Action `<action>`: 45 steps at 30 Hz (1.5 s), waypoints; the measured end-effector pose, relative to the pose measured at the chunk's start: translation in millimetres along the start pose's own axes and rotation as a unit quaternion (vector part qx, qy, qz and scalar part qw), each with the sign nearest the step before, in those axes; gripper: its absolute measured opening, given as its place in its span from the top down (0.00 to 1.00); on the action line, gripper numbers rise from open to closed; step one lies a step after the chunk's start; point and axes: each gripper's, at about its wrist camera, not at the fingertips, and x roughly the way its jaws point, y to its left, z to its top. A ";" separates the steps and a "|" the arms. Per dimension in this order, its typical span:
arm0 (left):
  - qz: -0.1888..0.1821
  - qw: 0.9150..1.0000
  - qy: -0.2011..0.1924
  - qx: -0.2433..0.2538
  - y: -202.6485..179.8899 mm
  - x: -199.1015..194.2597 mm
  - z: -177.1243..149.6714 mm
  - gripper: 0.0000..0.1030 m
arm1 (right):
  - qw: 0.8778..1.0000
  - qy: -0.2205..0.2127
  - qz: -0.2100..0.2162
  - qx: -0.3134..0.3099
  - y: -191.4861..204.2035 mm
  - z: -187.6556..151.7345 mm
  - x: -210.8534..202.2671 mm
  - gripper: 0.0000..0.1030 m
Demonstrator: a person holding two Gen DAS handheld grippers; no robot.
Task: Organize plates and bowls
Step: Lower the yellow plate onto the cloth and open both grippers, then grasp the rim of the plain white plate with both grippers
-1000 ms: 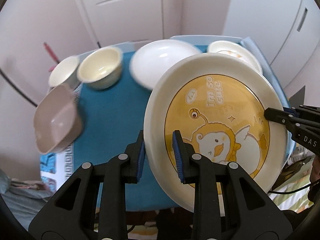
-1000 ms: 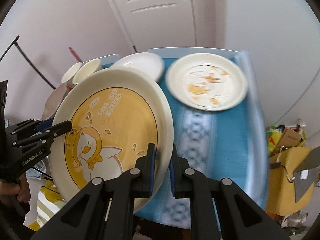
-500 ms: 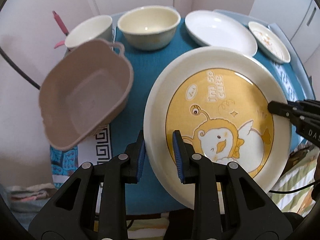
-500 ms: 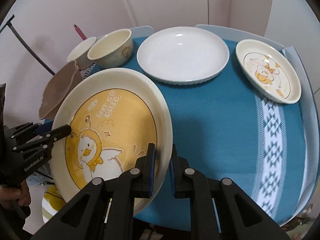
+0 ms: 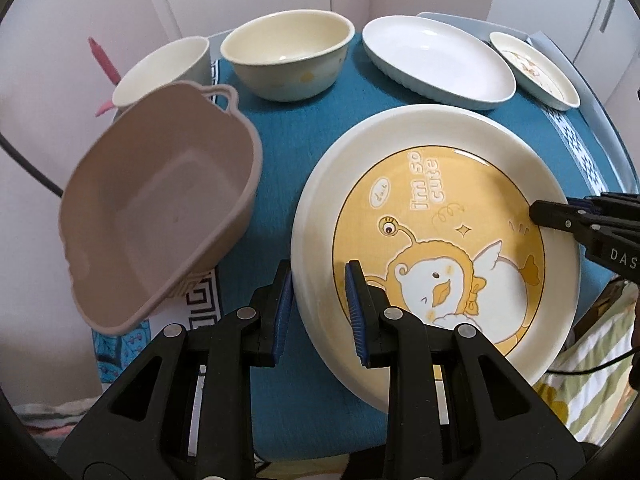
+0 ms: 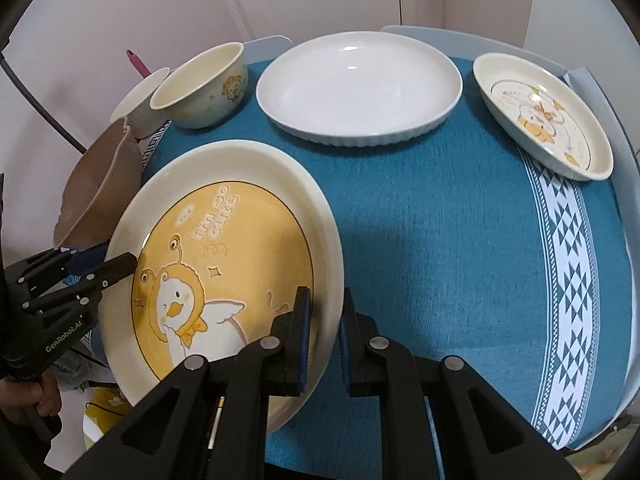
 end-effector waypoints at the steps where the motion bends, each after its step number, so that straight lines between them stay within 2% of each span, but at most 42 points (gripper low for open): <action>1: 0.001 1.000 -0.002 0.003 0.2 -1.0 -2.7 0.77 | 1.000 -0.002 0.002 0.003 -0.2 -2.2 0.1 0.88; 11: 0.012 1.000 -0.010 0.002 -5.2 -0.4 -3.5 0.77 | 1.000 -0.003 0.003 0.013 -1.9 -5.8 -0.7 0.88; 17: 0.017 1.000 0.010 0.005 -9.2 6.9 -4.9 0.76 | 1.000 -0.001 -0.006 0.010 0.9 -6.4 -1.1 0.87; 20: 0.016 1.000 0.012 0.003 -9.8 8.4 -6.0 0.76 | 1.000 0.003 -0.008 0.014 -0.6 -8.4 -0.4 0.74; 22: 0.015 1.000 0.013 0.001 -9.4 8.8 -6.2 0.76 | 1.000 0.005 -0.003 0.019 -3.2 -10.3 0.4 0.51; 24: 0.013 1.000 0.014 -0.006 -9.2 9.6 -6.0 0.75 | 1.000 0.005 0.006 0.025 -5.5 -12.7 -0.7 0.48; 26: 0.003 1.000 0.017 -0.013 -7.1 10.2 -6.4 0.70 | 1.000 0.005 0.007 0.024 -5.3 -13.6 -2.1 0.48; 27: -0.003 1.000 0.020 -0.016 -6.8 11.0 -5.8 0.57 | 1.000 0.004 0.007 0.023 -5.0 -13.9 -2.9 0.48; 28: -0.007 1.000 0.022 -0.020 -5.2 11.2 -6.4 0.32 | 1.000 0.004 0.008 0.022 -4.4 -14.0 -3.6 0.48; 30: 0.004 1.000 0.011 -0.024 -6.6 6.6 -6.7 0.09 | 1.000 0.004 0.010 0.019 -3.4 -14.2 -5.5 0.48; 31: 0.009 1.000 0.001 -0.021 -8.5 1.2 -6.7 0.08 | 1.000 0.003 0.012 0.018 -3.2 -14.0 -6.7 0.48; 34: 0.012 1.000 0.003 -0.016 -12.6 -6.9 -5.7 0.08 | 1.000 0.000 0.013 0.017 -5.6 -14.6 -13.0 0.48; 39: -0.008 0.999 -0.009 -0.032 -16.8 -42.1 -3.1 0.08 | 1.000 -0.014 0.006 0.013 -13.0 -7.1 -42.7 0.48; 44: -0.016 0.996 -0.069 -0.059 -27.6 -94.7 31.7 0.08 | 0.998 -0.061 0.007 0.003 -31.7 15.0 -90.9 0.48; 45: -0.016 0.995 -0.080 -0.063 -30.3 -102.3 39.3 0.08 | 0.997 -0.073 0.012 0.001 -35.1 21.4 -100.1 0.44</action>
